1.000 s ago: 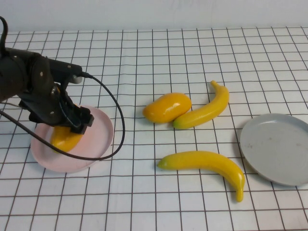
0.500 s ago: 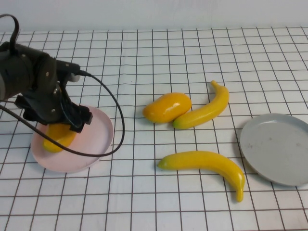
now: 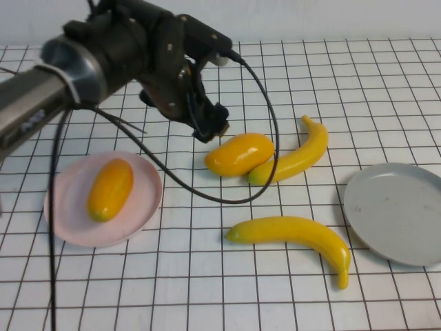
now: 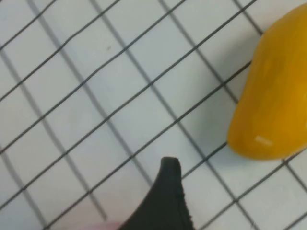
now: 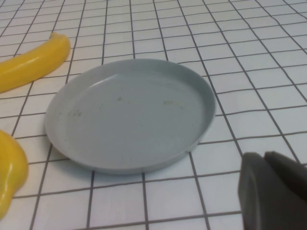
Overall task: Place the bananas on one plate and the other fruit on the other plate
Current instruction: Put one type of fruit in the left plate
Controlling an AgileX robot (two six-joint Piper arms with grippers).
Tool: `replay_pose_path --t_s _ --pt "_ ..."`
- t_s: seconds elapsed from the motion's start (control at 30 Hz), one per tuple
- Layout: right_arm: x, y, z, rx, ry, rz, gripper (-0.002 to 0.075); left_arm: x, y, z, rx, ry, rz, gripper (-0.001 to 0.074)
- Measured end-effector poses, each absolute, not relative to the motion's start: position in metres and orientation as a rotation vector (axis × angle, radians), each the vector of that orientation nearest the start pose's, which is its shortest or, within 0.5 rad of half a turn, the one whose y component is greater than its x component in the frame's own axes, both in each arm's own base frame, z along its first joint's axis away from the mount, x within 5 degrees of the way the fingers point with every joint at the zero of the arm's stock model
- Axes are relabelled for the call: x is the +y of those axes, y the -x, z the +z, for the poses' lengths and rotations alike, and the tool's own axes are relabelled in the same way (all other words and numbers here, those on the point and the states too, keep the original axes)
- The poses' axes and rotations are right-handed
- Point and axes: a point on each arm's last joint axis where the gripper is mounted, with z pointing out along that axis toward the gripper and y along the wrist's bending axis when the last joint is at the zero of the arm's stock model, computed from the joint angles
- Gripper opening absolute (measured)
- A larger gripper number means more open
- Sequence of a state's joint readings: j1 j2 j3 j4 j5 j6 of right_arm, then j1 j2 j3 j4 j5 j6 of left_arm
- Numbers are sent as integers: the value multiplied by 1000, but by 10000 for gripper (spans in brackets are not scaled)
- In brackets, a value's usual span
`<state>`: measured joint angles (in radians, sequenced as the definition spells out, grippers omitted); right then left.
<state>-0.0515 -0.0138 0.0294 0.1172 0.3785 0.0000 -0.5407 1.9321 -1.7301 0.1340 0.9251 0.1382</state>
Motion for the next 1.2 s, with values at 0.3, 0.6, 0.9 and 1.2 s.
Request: replay_pose_path --t_s 0.3,0.6,0.9,1.2 --pt "1 -52 170 1872 -121 80 -17 -270 -419 223 2397 -1113 -81 611" --pt "1 -52 170 1872 -121 80 -17 -278 -425 184 2458 -1153 -145 611" --pt "1 -52 170 1872 -121 80 -17 -271 -430 182 2457 -1152 -111 513" --pt "1 -52 170 1872 -121 80 -17 -237 -417 255 2426 -1053 182 512"
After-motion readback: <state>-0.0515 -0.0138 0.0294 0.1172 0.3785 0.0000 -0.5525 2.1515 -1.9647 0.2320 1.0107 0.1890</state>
